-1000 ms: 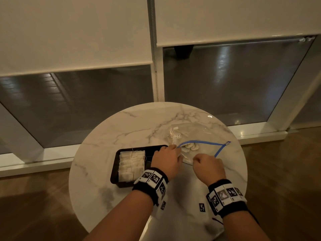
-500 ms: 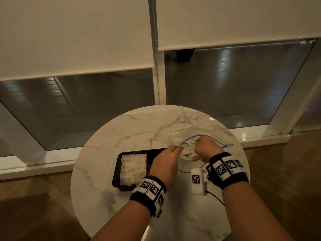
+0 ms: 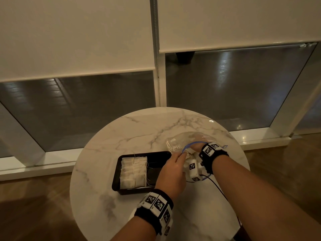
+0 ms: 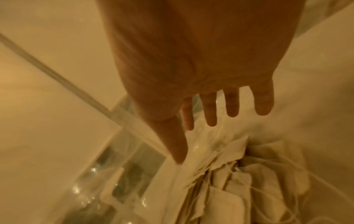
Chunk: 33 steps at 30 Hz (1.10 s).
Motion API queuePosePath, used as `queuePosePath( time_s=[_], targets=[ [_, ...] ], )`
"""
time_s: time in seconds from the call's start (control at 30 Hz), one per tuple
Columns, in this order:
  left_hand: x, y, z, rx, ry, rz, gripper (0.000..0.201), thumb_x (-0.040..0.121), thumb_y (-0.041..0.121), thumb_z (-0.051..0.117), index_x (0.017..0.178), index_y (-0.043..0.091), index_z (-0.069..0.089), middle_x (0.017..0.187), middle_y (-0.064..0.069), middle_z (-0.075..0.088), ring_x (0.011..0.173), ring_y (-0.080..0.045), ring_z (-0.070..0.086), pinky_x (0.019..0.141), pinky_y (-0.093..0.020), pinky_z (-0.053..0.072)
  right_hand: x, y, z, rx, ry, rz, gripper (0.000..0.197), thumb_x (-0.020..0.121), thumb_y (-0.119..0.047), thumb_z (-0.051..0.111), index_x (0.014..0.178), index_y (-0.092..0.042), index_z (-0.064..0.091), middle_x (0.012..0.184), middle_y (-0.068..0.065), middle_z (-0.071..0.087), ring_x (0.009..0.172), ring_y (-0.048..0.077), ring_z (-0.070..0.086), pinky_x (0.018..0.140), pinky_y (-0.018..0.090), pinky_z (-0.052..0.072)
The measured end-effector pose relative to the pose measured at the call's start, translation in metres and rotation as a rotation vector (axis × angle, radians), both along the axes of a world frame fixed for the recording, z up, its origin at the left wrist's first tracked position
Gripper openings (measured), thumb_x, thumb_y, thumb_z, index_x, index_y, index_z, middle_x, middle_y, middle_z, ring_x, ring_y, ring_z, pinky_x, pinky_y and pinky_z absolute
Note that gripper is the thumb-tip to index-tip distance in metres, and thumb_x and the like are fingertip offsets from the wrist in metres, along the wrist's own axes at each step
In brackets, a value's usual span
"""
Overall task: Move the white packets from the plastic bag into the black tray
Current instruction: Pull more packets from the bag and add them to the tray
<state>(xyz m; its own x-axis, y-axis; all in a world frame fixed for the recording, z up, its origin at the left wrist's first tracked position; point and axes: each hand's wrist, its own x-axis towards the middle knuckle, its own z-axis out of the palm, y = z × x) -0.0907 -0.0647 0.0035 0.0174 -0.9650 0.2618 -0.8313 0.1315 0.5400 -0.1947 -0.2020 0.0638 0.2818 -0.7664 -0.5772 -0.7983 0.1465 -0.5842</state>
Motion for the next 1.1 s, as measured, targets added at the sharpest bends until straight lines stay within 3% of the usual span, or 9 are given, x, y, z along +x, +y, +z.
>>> queuePosePath(
  time_s=[0.1,0.23,0.37,0.53,0.6,0.7,0.93,1.03,1.1],
  targets=[
    [-0.002,0.0,-0.003,-0.011,0.012,0.009,0.076,0.083,-0.003,0.06,0.153,0.017,0.039,0.151,-0.002,0.041,0.13,-0.023,0.051,0.109,-0.031,0.045,0.016,-0.006,0.0,-0.012,0.163,0.239,0.024,0.094,-0.027,0.064,0.116,-0.018,0.066,0.105,-0.002,0.055,0.106,0.021,0.053,0.093,0.035,0.047],
    [0.0,0.0,-0.003,-0.011,0.019,0.021,0.075,0.083,-0.003,0.061,0.152,0.021,0.04,0.147,-0.001,0.043,0.125,-0.021,0.053,0.104,-0.031,0.048,0.035,-0.038,-0.042,-0.118,0.423,0.434,0.045,0.091,-0.041,0.064,0.122,-0.009,0.066,0.112,0.009,0.062,0.094,0.018,0.052,0.079,0.032,0.042],
    [0.001,0.002,0.001,-0.009,0.033,0.026,0.073,0.084,0.0,0.061,0.151,0.02,0.04,0.145,0.0,0.044,0.124,-0.018,0.053,0.103,-0.026,0.047,0.044,-0.019,-0.022,-0.206,0.545,0.534,0.02,0.095,-0.033,0.06,0.094,-0.015,0.069,0.084,0.003,0.058,0.079,0.019,0.053,0.078,0.034,0.047],
    [-0.001,0.003,0.008,0.017,0.053,0.015,0.067,0.089,0.005,0.062,0.151,0.018,0.04,0.147,-0.002,0.043,0.127,-0.021,0.051,0.106,-0.028,0.045,0.044,-0.012,-0.021,-0.267,0.661,0.635,0.026,0.096,-0.03,0.06,0.072,-0.019,0.056,0.087,0.003,0.06,0.085,0.022,0.055,0.076,0.031,0.046],
    [-0.001,0.002,0.01,0.008,0.059,0.023,0.066,0.09,0.004,0.06,0.151,0.018,0.04,0.149,-0.002,0.042,0.128,-0.021,0.051,0.106,-0.027,0.044,0.042,-0.014,-0.025,-0.287,0.644,0.662,0.015,0.097,-0.025,0.058,0.09,-0.015,0.066,0.094,0.003,0.058,0.088,0.02,0.053,0.078,0.032,0.045],
    [0.001,0.0,0.01,0.023,0.055,0.017,0.065,0.089,0.003,0.06,0.149,0.021,0.042,0.149,-0.001,0.04,0.128,-0.02,0.051,0.103,-0.024,0.043,0.038,-0.021,-0.031,-0.246,0.583,0.641,0.033,0.101,-0.02,0.054,0.131,-0.007,0.061,0.108,0.003,0.055,0.096,0.018,0.051,0.082,0.031,0.041],
    [0.007,-0.007,0.012,0.135,0.07,-0.028,0.074,0.087,0.001,0.062,0.151,0.03,0.039,0.141,-0.003,0.046,0.128,-0.022,0.049,0.106,-0.028,0.042,0.035,-0.034,-0.032,-0.103,0.487,0.517,0.043,0.106,-0.021,0.045,0.147,-0.005,0.043,0.153,0.015,0.042,0.141,0.032,0.04,0.116,0.038,0.031],
    [0.008,-0.013,0.008,0.149,0.1,-0.009,0.073,0.085,0.0,0.064,0.148,0.031,0.042,0.136,-0.005,0.052,0.126,-0.022,0.052,0.103,-0.027,0.043,0.035,-0.036,-0.036,-0.103,0.445,0.502,0.034,0.106,-0.018,0.047,0.137,-0.005,0.054,0.124,0.013,0.06,0.114,0.028,0.058,0.104,0.034,0.04],
    [0.008,-0.017,0.007,0.15,0.131,0.012,0.069,0.084,0.002,0.063,0.146,0.028,0.046,0.132,-0.007,0.055,0.123,-0.024,0.055,0.103,-0.028,0.044,0.037,-0.033,-0.035,-0.138,0.491,0.482,0.015,0.104,-0.021,0.05,0.102,-0.015,0.064,0.102,0.009,0.058,0.092,0.02,0.055,0.086,0.03,0.042]
  ],
)
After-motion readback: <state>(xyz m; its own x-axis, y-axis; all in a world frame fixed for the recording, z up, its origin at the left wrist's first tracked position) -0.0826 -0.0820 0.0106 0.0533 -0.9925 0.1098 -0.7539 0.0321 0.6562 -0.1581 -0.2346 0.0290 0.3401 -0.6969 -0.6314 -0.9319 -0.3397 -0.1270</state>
